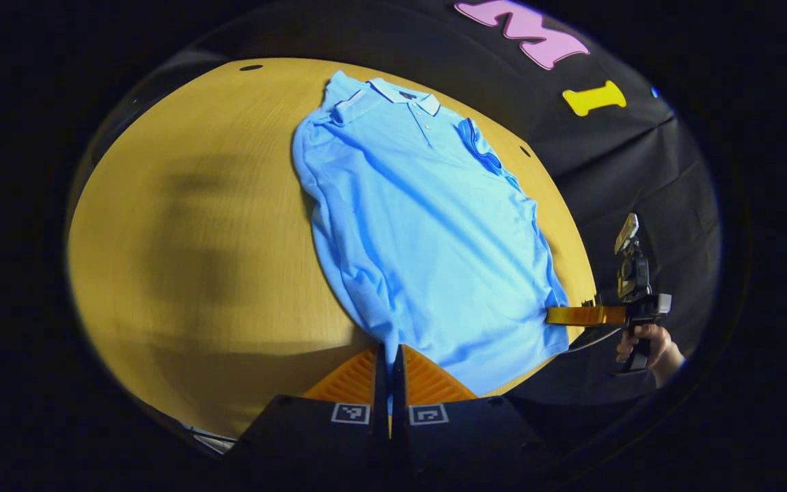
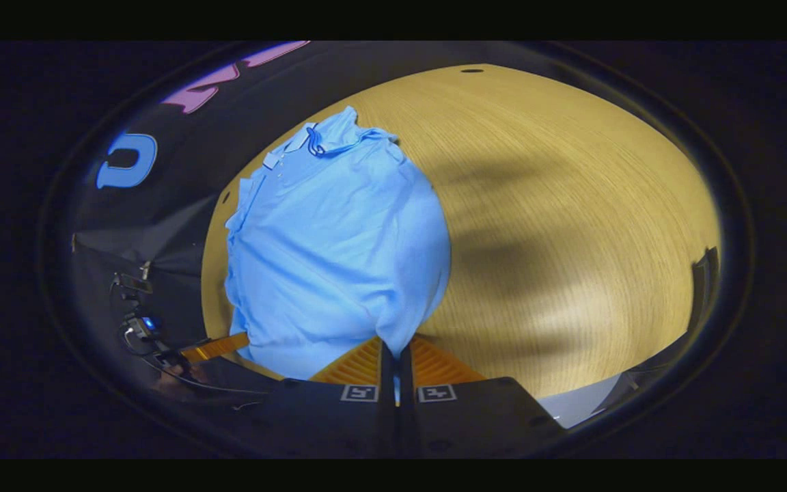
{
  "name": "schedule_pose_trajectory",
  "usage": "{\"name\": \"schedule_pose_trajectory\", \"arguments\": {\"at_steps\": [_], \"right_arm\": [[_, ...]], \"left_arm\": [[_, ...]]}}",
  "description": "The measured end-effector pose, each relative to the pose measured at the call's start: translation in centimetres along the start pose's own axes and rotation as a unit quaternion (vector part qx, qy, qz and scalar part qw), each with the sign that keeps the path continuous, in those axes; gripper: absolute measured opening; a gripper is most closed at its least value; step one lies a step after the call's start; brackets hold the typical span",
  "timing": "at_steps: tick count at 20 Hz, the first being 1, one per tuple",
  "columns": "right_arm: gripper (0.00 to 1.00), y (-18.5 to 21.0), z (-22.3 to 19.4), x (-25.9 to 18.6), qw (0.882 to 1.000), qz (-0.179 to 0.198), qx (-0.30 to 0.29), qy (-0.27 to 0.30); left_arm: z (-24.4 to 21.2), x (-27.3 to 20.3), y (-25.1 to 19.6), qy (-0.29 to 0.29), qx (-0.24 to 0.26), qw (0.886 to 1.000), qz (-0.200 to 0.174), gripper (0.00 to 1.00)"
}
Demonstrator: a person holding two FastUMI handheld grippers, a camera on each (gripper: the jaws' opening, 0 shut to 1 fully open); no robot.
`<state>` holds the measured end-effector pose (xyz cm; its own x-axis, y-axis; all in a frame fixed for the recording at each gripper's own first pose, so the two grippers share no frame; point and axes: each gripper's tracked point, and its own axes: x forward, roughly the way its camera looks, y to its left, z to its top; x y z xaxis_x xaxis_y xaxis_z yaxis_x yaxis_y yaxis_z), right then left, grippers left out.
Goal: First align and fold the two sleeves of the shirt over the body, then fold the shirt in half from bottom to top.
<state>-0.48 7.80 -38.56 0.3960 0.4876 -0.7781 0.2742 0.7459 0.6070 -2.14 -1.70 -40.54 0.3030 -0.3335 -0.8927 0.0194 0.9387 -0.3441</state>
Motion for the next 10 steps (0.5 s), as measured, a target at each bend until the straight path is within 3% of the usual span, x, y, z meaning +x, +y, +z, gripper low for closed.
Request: {"name": "schedule_pose_trajectory", "arguments": {"at_steps": [1, 4, 8, 9, 10], "right_arm": [[0.06, 0.1, 0.0, 0.2, 1.0, 0.004, -0.004, -0.002], [0.06, 1.2, 0.9, 0.1, 0.999, 0.029, -0.017, -0.012], [0.06, 4.9, 4.9, -0.8, 0.994, 0.085, -0.027, -0.063], [0.12, 6.0, 6.1, -1.1, 0.992, 0.1, -0.034, -0.076], [0.06, 7.2, 7.5, -1.3, 0.989, 0.114, -0.04, -0.088]], "left_arm": [[0.0, -0.2, 0.2, 0.0, 0.004, 1.0, 0.003, 0.06], [1.5, -1.0, 0.0, -0.017, 0.021, 1.0, 0.004, 0.06], [6.2, -3.0, 0.1, -0.076, 0.034, 0.996, 0.015, 0.07], [7.7, -3.4, 0.1, -0.093, 0.034, 0.995, 0.019, 0.06], [9.5, -3.8, 0.0, -0.109, 0.032, 0.993, 0.018, 0.06]]}}
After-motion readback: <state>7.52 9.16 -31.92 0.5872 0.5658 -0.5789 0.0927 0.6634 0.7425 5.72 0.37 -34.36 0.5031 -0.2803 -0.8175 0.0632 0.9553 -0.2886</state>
